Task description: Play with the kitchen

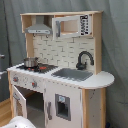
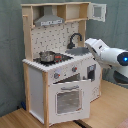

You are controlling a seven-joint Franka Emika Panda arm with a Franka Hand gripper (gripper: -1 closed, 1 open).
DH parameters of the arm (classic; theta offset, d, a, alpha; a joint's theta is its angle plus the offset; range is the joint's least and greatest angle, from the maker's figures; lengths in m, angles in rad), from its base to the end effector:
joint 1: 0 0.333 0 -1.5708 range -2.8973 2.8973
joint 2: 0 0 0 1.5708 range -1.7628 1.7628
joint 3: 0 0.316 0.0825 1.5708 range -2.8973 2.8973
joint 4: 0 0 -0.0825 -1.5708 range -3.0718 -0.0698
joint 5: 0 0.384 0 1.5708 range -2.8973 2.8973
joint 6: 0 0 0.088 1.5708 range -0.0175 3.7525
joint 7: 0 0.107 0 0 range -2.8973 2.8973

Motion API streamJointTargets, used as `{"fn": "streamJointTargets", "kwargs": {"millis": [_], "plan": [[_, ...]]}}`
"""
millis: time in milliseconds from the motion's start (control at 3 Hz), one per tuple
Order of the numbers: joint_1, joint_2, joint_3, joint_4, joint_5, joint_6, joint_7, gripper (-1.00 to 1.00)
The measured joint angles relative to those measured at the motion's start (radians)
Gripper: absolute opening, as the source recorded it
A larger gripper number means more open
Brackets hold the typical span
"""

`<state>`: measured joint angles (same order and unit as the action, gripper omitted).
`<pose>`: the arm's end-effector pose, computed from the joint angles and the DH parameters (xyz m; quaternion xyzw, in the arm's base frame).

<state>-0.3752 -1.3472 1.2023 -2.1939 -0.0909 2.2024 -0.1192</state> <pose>0.1735 0.4633 0.5342 0.6682 0.3590 0.4126 0.5043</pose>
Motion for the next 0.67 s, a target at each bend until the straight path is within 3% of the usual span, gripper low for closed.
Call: {"fn": "streamJointTargets", "kwargs": {"millis": [667], "plan": [[0.052, 0.068, -0.032, -0.029, 0.073, -0.073, -0.164, 1.0]]}}
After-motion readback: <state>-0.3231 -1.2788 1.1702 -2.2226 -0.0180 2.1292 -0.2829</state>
